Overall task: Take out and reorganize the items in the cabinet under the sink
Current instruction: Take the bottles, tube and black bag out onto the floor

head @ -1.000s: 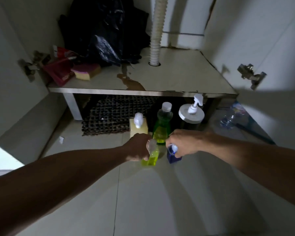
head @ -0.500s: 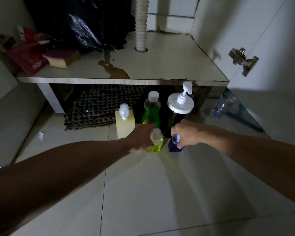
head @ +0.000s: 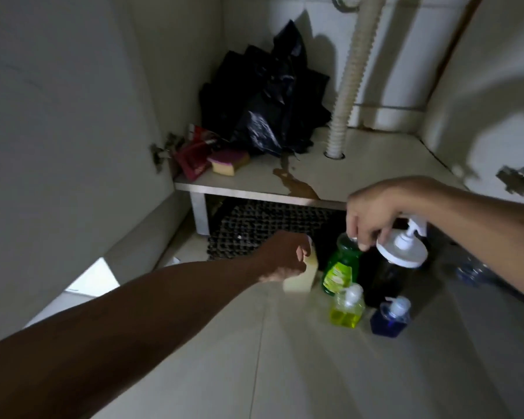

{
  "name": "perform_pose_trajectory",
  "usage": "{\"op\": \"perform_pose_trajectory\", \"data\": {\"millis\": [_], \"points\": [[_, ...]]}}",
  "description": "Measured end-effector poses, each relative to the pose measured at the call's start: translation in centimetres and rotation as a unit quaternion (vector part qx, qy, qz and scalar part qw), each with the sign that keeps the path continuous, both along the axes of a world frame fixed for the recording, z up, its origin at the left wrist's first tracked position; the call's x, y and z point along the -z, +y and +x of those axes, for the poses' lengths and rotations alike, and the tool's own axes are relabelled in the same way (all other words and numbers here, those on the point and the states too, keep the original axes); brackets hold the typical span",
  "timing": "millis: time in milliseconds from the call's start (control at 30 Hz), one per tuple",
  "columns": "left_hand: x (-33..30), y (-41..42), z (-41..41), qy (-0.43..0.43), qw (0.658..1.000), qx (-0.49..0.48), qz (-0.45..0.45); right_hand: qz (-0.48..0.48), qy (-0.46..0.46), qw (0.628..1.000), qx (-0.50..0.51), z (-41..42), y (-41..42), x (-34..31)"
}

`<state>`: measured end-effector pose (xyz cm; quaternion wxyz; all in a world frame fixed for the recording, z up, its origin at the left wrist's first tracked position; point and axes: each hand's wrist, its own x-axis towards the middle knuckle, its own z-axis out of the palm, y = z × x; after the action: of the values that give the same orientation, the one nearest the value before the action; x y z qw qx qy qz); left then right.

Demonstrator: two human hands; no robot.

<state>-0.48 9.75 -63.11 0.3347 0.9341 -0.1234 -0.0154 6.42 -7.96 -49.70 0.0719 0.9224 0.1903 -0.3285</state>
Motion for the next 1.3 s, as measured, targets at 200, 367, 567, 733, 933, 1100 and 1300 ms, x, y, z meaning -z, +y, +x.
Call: {"op": "perform_pose_trajectory", "data": {"millis": [200, 367, 567, 733, 933, 1100, 1300], "points": [[-6.6, 9.2, 1.7, -0.091, 0.977, -0.187, 0.049, 0.228, -0.09, 0.97, 0.01, 3.3, 8.1, -4.6], [-10.6, 15.2, 4.5, -0.17, 0.92, -0.302, 0.182, 0.293, -0.122, 0.948, 0.001, 5.4, 14.7, -3.5], [-11.0, 16.8, 8.2, -0.141, 0.799, -0.288, 0.509, 0.286, -0.202, 0.935, -0.052, 8.0, 21.5, -0.3], [-8.8, 17.7, 10.9, -0.095, 0.795, -0.281, 0.529, 0.296, -0.21, 0.931, -0.03, 10.4, 23.6, 3.4], [-9.0, 18.4, 12.3, -0.068, 0.846, -0.37, 0.379, 0.33, -0.268, 0.904, -0.042, 12.4, 21.9, 5.3], [-9.8, 18.5, 12.1, -0.053, 0.823, -0.346, 0.448, 0.385, -0.277, 0.88, -0.012, 12.2, 19.0, 6.3], [-11.1, 18.3, 11.5, -0.046, 0.872, -0.308, 0.379, 0.384, -0.228, 0.895, 0.001, 11.0, 15.6, 5.1]]}}
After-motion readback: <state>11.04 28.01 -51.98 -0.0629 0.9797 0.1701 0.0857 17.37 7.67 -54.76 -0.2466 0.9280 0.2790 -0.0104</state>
